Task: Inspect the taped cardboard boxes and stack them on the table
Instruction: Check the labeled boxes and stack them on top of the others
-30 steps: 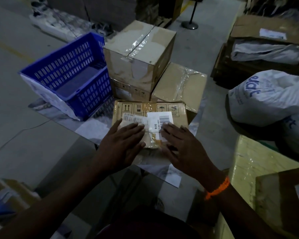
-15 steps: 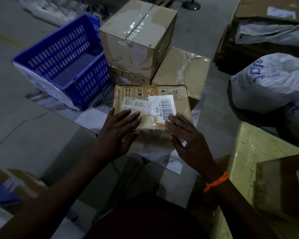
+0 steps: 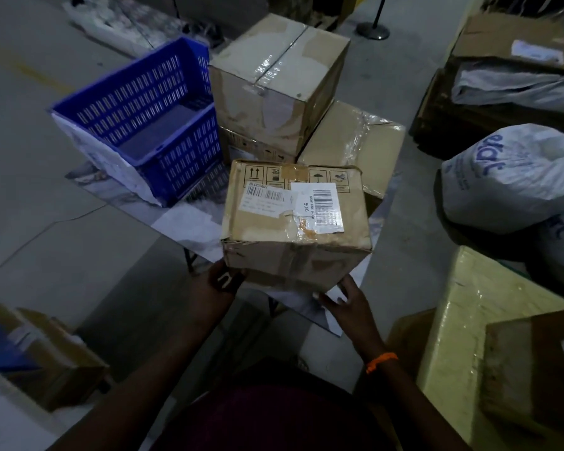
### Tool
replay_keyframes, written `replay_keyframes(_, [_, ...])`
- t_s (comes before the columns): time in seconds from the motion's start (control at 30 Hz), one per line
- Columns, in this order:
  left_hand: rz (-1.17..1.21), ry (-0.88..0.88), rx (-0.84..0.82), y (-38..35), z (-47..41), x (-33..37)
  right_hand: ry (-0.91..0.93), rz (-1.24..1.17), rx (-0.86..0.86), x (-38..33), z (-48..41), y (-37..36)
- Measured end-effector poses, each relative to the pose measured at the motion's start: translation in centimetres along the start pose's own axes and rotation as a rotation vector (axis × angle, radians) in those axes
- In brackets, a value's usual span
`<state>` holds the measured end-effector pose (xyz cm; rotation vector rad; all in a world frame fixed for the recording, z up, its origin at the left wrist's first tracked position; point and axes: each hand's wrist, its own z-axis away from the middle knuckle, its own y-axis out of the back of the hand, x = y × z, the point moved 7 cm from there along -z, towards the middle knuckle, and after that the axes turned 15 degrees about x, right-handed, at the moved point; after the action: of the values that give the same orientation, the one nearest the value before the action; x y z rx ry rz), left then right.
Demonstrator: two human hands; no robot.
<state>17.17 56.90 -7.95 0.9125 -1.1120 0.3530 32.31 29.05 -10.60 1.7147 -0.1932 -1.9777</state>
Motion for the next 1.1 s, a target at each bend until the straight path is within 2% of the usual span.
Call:
replay_keyframes(0.17, [-0.041, 0.008, 0.141, 4.2, 0.6, 3.3, 0.093, -0.014, -0.019, -4.9, 1.7, 0.0])
replay_keyframes(0.33, [0.053, 0.027, 0.318, 8.6, 1.8, 3.3, 0.190, -0.045, -0.127, -7.4, 2.0, -3.0])
replay_keyframes(0.47, [0.030, 0.020, 0.245, 9.0, 1.5, 0.8, 0.171, -0.053, -0.165, -8.2, 1.0, -5.1])
replay_keyframes(0.57, [0.072, 0.082, 0.143, 8.2, 1.0, -0.9, 0.137, -0.036, -0.184, -7.6, -0.3, -5.7])
replay_keyframes(0.8, [0.143, 0.079, -0.005, 6.1, 0.5, -0.4, 0.078, -0.037, -0.198, -6.3, -0.8, -5.6])
replay_keyframes(1.0, [0.074, 0.057, -0.164, 5.9, 4.3, -3.7, 0.008, -0.056, -0.153, -3.3, 2.0, -4.2])
replay_keyframes(1.1, [-0.040, 0.015, -0.151, 6.4, 6.0, -6.0, -0.020, -0.060, -0.186, -1.7, 4.5, -2.9])
